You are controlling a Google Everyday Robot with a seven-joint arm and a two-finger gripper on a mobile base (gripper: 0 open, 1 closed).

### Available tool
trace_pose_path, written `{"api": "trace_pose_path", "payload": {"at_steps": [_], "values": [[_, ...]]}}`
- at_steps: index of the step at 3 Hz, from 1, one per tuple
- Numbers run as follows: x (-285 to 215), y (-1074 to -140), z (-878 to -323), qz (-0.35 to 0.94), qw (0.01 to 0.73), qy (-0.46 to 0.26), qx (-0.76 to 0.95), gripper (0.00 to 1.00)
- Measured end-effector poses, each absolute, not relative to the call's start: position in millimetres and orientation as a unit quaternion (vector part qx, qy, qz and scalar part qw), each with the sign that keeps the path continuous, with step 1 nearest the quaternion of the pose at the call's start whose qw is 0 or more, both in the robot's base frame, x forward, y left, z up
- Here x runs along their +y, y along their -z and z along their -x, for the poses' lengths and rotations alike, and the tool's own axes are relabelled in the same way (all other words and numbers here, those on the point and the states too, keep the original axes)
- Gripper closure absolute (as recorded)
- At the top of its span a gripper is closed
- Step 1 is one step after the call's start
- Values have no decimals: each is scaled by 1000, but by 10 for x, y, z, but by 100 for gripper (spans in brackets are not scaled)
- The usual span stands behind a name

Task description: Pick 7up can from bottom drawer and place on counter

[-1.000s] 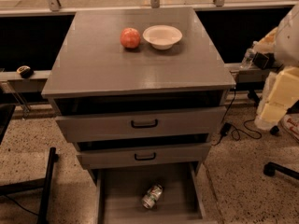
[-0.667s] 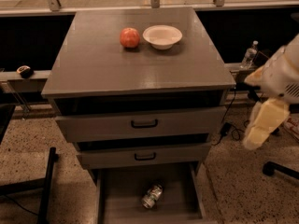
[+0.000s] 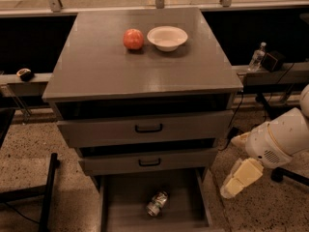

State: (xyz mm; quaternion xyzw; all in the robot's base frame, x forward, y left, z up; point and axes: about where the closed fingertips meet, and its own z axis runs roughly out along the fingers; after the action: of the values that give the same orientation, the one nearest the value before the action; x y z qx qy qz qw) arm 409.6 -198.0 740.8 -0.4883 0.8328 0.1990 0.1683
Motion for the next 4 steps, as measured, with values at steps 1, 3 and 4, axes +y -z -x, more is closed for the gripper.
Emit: {"api": "trace_pose_path", "payload": {"at_steps": [1, 3, 4], "values": [[-1962, -7338, -4075, 519, 177, -201, 811, 0], [-1512, -6079, -4015, 466, 216, -261, 817, 0], [-1403, -5483, -3866, 457, 224, -248, 824, 0]]}}
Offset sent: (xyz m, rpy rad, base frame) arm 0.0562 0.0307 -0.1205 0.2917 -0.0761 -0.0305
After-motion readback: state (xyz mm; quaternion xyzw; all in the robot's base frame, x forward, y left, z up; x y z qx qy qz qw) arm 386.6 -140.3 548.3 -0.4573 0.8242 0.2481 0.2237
